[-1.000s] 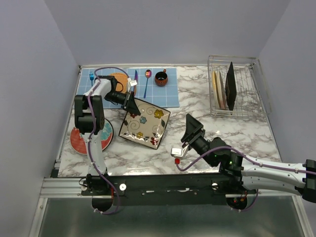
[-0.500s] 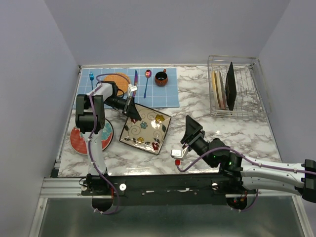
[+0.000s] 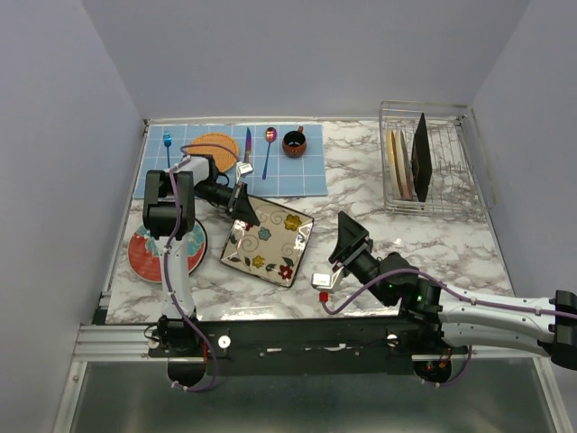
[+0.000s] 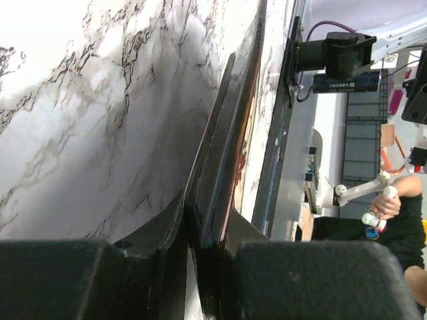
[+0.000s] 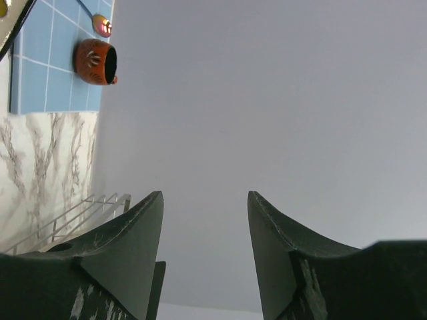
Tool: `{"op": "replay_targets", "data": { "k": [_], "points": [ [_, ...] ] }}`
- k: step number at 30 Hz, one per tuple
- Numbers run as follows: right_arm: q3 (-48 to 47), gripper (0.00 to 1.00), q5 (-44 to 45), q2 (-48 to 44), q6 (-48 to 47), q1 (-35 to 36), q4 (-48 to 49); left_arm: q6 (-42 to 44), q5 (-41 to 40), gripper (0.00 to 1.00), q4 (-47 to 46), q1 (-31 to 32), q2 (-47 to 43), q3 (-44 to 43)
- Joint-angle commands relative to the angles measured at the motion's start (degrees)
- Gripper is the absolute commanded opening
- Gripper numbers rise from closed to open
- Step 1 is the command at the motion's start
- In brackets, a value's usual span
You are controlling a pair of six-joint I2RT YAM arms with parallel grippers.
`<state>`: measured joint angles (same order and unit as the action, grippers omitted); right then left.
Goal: Unload the plates from the dish rack
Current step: Place the plate at the center of the board.
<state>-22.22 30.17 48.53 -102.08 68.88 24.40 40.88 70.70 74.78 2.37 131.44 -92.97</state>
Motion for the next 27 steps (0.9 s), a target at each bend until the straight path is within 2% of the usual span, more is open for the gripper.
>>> {"op": "replay_targets", "data": {
  "k": [1, 6, 9, 14, 18, 27],
  "points": [
    [0.3, 0.61, -1.5, 0.0, -0.7, -0.1, 2.2, -0.3, 3.7, 0.03, 9.2, 0.4, 0.0, -1.0],
    [0.5, 0.60, -1.8, -0.1, -0.8, 0.1, 2.4, -11.1, -0.6, 0.10, -2.0, 0.4, -2.3, 1.7],
    [0.6, 0.60, -2.0, -0.3, -0.8, 0.0, 2.4, -14.8, -3.1, 0.12, -5.9, 0.4, -3.2, 2.7],
    [1.0, 0.59, -2.0, -0.8, -0.9, 0.2, 2.3, -15.6, -4.1, 0.15, -6.7, 0.4, -2.5, 2.2],
    [1.5, 0.59, -2.0, -1.3, -1.0, 0.2, 2.2, -17.2, -5.6, 0.24, -8.7, 0.4, -2.3, 1.8],
    [2.0, 0.59, -2.1, -1.8, -0.9, 0.4, 2.1, -18.6, -7.9, 0.32, -9.9, 0.5, -1.4, 0.5]
  ]
}}
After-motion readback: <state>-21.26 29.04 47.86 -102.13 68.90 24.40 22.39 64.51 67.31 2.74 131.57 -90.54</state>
